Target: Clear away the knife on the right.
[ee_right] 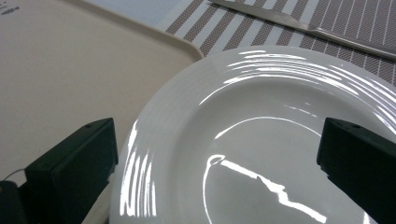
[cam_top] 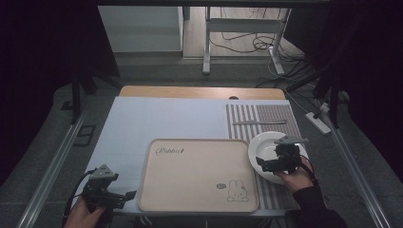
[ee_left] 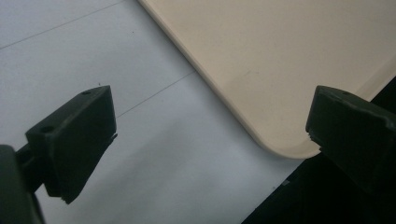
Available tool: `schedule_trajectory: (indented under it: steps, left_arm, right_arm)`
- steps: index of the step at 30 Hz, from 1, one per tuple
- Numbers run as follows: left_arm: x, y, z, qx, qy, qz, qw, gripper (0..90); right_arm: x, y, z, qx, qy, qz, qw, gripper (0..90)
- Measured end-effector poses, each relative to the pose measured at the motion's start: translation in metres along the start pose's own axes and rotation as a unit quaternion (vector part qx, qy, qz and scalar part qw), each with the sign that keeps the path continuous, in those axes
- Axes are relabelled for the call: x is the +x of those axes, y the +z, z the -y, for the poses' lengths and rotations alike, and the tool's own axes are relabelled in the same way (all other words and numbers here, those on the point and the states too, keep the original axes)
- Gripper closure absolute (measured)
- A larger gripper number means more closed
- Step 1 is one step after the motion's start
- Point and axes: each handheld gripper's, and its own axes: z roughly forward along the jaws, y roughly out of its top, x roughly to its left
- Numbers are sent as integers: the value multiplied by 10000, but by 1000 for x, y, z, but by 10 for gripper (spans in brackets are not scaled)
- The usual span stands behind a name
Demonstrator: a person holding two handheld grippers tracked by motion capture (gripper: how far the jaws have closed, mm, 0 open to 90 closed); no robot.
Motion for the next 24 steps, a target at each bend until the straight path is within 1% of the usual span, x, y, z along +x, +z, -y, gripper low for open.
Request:
schedule_trajectory:
  steps: [2,9,10,11,12,21,23,24]
  left_arm:
    - [0,0,0,3,-2,2,10000,27]
    - [0,0,0,1,-5,8,10000,27]
    - [1,0,0,0,-5,11,10000,27]
    - [1,0,0,-1,-7,11,10000,27]
    - [1,0,0,0,-9,10,10000,27]
    - [1,0,0,2,-11,8,10000,27]
    - [1,0,-1,3,-8,7,10000,27]
    - [1,0,-1,5,-6,7,10000,27]
  right_arm:
    - [-3,2,-2,14,-26,66,10000,0]
    - [-15,14,-9,99,98,179,9997,0]
    - [-18,16,-12,122,87,214,9997,0]
    - [-18,16,-12,122,87,214,9997,0]
    - [-22,19,-14,132,105,251,9995,0]
    - [-33,26,-24,155,201,292,9993,0]
    - [-37,28,-27,175,224,279,9992,0]
    - [-39,29,-29,199,236,311,9990,0]
